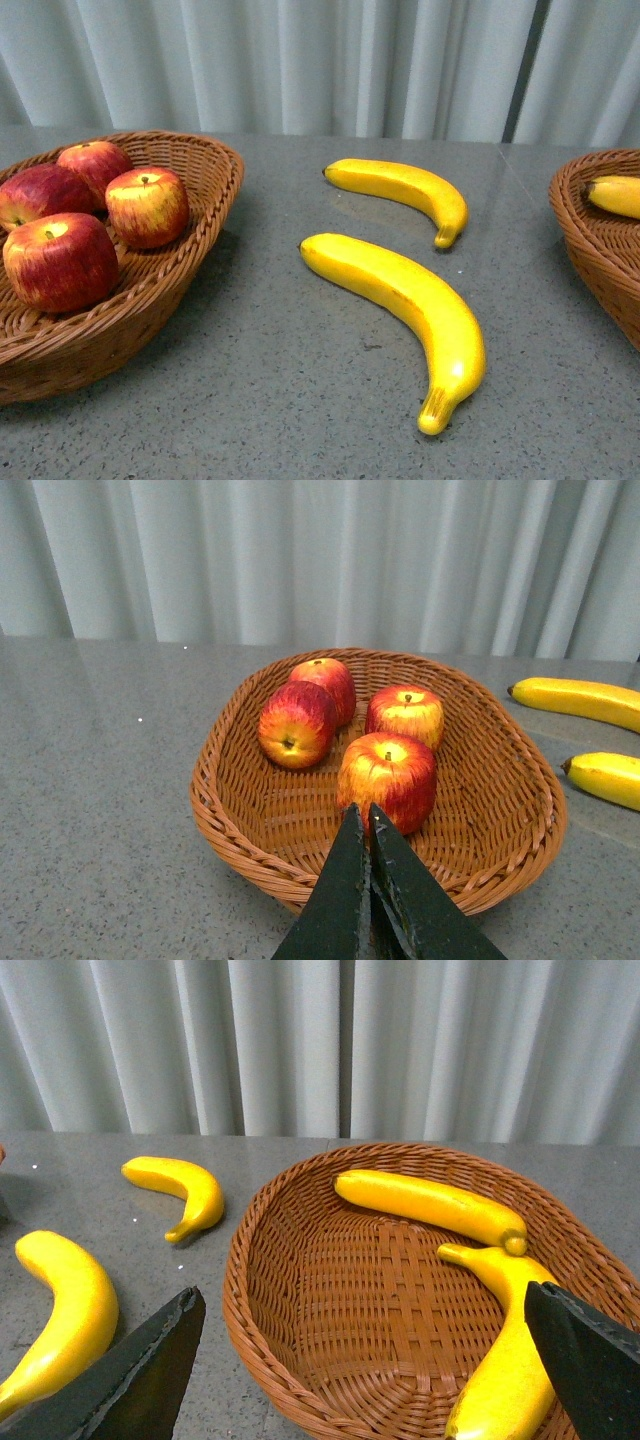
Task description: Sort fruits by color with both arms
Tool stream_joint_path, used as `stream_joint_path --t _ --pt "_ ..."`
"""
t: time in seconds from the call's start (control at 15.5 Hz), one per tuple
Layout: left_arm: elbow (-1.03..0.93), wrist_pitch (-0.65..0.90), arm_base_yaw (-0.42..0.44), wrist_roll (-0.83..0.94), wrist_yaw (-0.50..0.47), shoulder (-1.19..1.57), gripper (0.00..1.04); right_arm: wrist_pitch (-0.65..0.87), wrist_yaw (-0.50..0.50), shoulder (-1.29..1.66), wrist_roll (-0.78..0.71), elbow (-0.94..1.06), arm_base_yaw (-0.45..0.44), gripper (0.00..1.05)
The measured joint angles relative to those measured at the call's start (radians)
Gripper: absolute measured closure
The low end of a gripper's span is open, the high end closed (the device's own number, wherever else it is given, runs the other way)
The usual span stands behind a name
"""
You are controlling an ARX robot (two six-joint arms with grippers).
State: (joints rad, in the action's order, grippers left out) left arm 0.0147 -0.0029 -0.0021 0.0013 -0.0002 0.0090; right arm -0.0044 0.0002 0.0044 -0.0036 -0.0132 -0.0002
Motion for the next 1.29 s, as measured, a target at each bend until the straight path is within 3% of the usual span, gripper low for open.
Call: stream_joint_path --t 0.06,0.13,0.58,0.71,0.77,0.84,0.9,1.03,1.29 --pt "0.000 0.000 0.000 0.000 0.000 0.000 1.03 0.000 0.000 0.000 0.000 0.000 0.000 0.07" --pt "0.000 0.000 0.000 -0.001 0.000 0.000 0.93 0.000 0.000 0.000 0.000 0.000 0.000 0.07" --pt "0.000 0.000 0.000 0.000 0.000 0.000 0.05 0.000 0.000 0.000 0.000 0.000 0.000 0.07" --pt "0.000 0.000 0.000 -0.001 0.000 0.000 0.07 -0.003 -0.042 0.008 0.010 -0.002 -0.014 0.07" --pt "0.000 0.000 0.000 -0.001 0.003 0.000 0.07 0.119 -0.285 0.168 0.041 -0.016 -0.105 0.07" --pt "0.000 -0.001 0.000 -0.001 -0.003 0.000 0.07 0.282 -0.391 0.361 0.056 -0.049 -0.074 0.07" --pt "0.000 0.000 0.000 -0.001 -0.001 0.000 0.07 0.458 -0.420 0.548 0.056 -0.104 0.018 0.07" --pt "0.000 0.000 0.000 -0.001 0.000 0.000 0.07 0.691 -0.346 0.941 0.054 -0.302 0.168 0.07" --pt "0.000 0.000 0.000 -0.001 0.000 0.000 0.07 0.483 -0.258 1.485 -0.015 -0.764 0.416 0.07"
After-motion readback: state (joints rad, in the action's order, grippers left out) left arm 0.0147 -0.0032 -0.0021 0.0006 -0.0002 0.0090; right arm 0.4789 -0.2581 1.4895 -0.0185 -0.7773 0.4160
